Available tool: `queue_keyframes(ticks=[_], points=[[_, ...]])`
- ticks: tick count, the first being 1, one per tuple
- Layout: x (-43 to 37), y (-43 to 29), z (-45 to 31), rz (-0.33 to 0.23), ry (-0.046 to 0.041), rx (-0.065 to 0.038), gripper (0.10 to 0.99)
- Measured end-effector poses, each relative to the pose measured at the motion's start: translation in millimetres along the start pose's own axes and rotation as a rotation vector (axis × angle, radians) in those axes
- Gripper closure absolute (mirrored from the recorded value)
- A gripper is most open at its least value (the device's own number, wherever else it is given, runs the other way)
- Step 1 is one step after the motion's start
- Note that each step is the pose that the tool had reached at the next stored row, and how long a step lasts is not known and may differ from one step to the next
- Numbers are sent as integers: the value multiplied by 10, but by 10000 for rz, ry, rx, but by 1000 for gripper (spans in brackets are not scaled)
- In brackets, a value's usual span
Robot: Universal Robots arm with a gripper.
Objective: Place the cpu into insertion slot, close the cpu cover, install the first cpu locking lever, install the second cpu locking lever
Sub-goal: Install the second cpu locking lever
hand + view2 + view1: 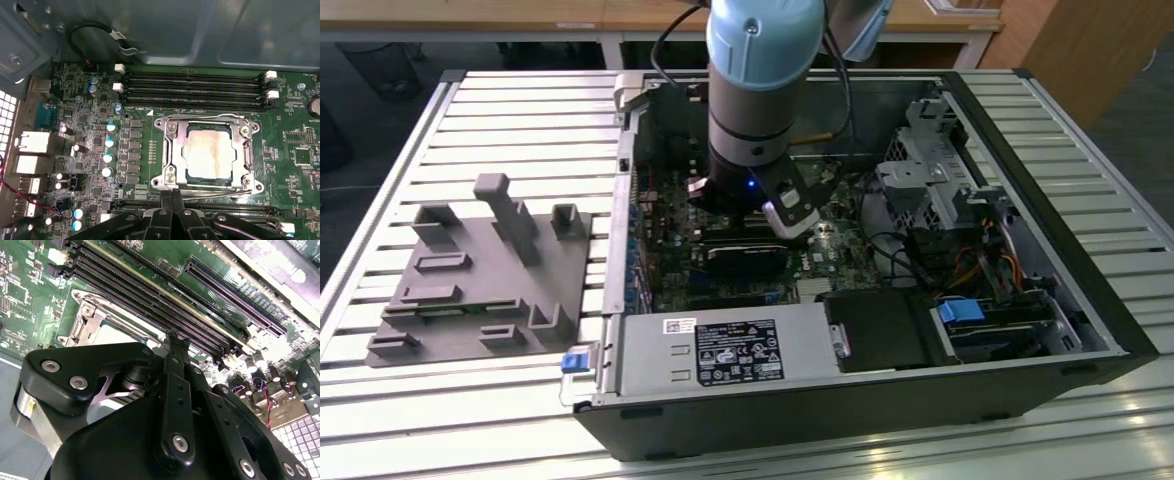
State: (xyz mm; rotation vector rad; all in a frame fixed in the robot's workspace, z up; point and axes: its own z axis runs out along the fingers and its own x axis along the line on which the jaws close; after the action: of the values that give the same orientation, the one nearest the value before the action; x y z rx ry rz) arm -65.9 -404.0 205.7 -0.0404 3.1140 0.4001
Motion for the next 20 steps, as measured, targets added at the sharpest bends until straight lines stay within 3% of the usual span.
queue_keyframes(ticks=[9,13,20], points=[[48,-37,13,2,-4,-155,980],[62,-47,49,0,-5,-192,980],[65,-64,110,1,-9,-350,980]])
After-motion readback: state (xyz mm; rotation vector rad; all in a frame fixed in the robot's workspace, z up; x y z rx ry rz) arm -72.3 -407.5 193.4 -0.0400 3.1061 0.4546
